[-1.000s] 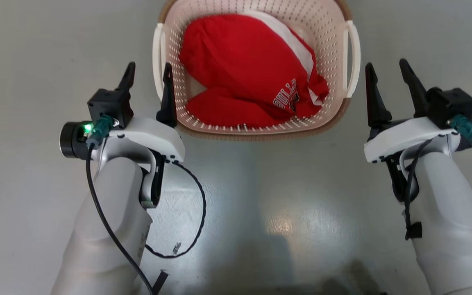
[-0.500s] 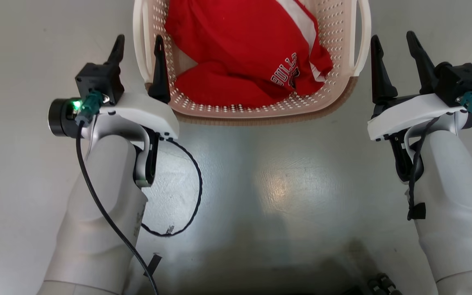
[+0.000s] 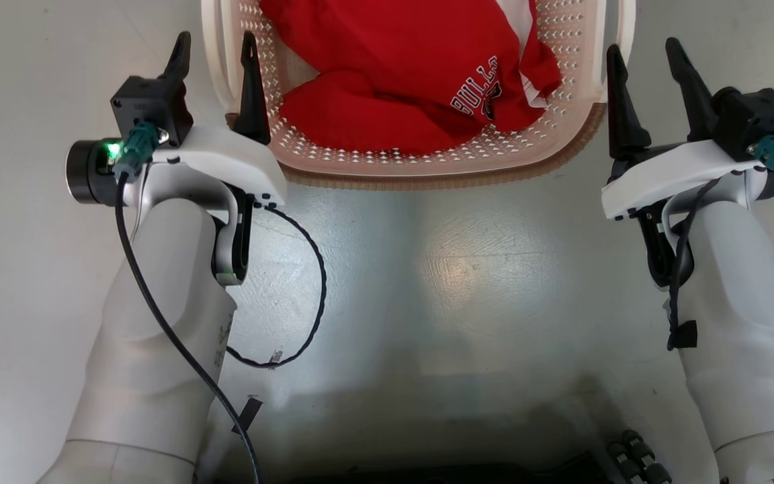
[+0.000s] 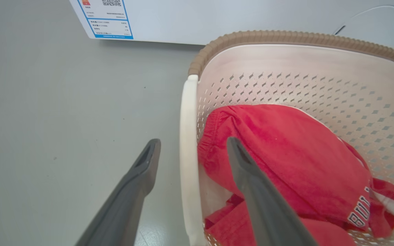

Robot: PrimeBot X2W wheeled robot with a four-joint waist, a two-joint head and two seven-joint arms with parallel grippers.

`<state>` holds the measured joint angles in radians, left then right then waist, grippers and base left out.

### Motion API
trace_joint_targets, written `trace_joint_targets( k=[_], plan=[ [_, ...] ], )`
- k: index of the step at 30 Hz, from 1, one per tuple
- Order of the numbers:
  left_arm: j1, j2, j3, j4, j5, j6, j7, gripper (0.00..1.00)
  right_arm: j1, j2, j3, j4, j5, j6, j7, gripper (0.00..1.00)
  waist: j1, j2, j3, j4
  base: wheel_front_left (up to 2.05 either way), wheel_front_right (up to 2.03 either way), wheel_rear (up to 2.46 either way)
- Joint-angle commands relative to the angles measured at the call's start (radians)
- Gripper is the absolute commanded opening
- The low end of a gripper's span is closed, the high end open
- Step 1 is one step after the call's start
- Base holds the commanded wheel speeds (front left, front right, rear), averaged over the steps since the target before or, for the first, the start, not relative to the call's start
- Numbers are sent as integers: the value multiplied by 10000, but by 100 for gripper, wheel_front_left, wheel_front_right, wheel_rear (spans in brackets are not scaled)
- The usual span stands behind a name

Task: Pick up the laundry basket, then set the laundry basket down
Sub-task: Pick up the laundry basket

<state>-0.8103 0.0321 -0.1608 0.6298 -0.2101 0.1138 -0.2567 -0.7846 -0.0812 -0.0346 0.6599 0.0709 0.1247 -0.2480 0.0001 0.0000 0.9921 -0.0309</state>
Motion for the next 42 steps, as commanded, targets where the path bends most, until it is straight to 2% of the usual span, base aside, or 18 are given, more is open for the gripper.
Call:
trace_joint_targets(
  k=[1, 17, 27, 42],
  plan=[
    [46, 181, 176, -78, 113, 58, -51, 100, 180, 141, 168, -36, -21, 60, -138, 100, -1, 0, 29, 37, 0, 0, 0],
    [-840, 181, -631, 1528, -363, 232, -51, 100, -537, 279, 634, 1676, 235, 60, -138, 100, -1, 0, 100, 261, 0, 0, 0],
    [-1431, 181, -1055, 2703, -772, 260, -51, 100, -1025, 305, 475, 2909, 615, 60, -138, 100, -1, 0, 70, 292, 0, 0, 0],
    [-1653, 181, -1547, 3039, -1029, 363, -51, 100, -1168, 309, 969, 3140, 1031, 60, -138, 100, -1, 0, -33, 311, 0, 0, 0]
  ],
)
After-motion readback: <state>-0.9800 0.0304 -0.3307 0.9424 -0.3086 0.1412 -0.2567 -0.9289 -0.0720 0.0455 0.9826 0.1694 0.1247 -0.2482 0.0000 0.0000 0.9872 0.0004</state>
